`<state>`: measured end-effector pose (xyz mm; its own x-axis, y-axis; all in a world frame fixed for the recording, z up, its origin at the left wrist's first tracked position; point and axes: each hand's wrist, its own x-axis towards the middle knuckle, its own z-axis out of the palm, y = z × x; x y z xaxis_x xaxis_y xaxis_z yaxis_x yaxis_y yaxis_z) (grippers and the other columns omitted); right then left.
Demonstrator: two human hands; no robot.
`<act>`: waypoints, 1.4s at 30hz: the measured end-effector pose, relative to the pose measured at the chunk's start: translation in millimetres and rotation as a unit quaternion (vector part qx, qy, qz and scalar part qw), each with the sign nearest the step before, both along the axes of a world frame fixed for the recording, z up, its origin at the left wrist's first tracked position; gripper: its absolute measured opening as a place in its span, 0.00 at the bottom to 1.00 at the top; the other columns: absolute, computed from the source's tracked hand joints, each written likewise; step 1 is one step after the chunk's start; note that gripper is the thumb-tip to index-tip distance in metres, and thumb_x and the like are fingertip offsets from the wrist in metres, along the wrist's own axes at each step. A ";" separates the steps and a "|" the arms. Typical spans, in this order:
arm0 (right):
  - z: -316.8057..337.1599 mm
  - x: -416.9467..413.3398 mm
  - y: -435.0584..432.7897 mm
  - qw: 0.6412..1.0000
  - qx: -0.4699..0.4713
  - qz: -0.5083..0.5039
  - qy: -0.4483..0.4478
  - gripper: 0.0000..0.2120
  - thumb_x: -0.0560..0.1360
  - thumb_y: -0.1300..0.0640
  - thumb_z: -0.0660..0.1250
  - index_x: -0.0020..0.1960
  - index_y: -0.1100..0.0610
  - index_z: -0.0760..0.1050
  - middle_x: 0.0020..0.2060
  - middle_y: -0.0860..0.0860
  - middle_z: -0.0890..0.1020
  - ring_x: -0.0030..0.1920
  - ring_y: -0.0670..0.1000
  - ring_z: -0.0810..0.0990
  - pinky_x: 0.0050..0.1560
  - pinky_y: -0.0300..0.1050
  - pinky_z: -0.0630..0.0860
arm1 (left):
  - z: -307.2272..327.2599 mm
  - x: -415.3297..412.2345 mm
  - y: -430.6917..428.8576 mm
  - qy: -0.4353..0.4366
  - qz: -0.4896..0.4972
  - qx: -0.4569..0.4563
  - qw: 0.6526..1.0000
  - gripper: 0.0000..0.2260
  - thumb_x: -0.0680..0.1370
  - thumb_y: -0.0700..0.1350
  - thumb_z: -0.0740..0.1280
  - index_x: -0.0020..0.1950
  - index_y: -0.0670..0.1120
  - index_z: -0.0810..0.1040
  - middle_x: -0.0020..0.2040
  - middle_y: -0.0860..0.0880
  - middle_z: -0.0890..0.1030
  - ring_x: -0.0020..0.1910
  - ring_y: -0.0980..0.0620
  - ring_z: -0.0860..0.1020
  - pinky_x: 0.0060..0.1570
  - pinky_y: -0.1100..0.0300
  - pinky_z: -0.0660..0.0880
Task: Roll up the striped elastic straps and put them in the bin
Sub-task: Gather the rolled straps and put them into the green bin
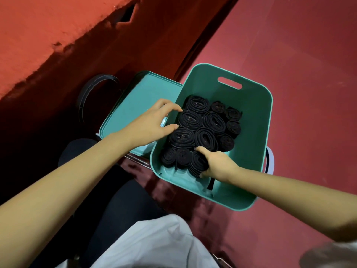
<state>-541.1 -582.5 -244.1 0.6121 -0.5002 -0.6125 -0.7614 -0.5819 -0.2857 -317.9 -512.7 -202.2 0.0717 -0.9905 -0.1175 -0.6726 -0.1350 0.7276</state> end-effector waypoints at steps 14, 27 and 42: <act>-2.7 -1.9 -7.4 0.998 0.024 0.051 -0.025 0.39 0.68 0.65 0.72 0.74 0.50 0.60 0.63 0.57 0.76 0.60 0.60 0.77 0.56 0.45 0.72 | -0.3 1.0 1.0 0.001 0.002 0.004 1.000 0.17 0.78 0.46 0.67 0.67 0.53 0.70 0.61 0.56 0.66 0.54 0.56 0.69 0.52 0.67 0.63; 45.9 -3.6 -23.7 0.992 -0.059 0.115 0.006 0.30 0.78 0.54 0.65 0.77 0.48 0.58 0.57 0.56 0.81 0.59 0.58 0.77 0.56 0.45 0.70 | 9.6 -3.6 3.0 -0.169 0.008 -0.008 0.986 0.13 0.81 0.55 0.60 0.62 0.52 0.73 0.60 0.55 0.72 0.46 0.52 0.74 0.45 0.56 0.71; 133.2 96.3 -23.9 0.941 -0.210 0.080 -0.253 0.15 0.78 0.50 0.63 0.62 0.54 0.73 0.54 0.51 0.77 0.56 0.53 0.75 0.52 0.48 0.72 | 76.5 42.2 37.6 -0.332 0.115 -0.092 0.932 0.10 0.81 0.49 0.57 0.57 0.49 0.75 0.52 0.51 0.77 0.54 0.47 0.75 0.42 0.57 0.66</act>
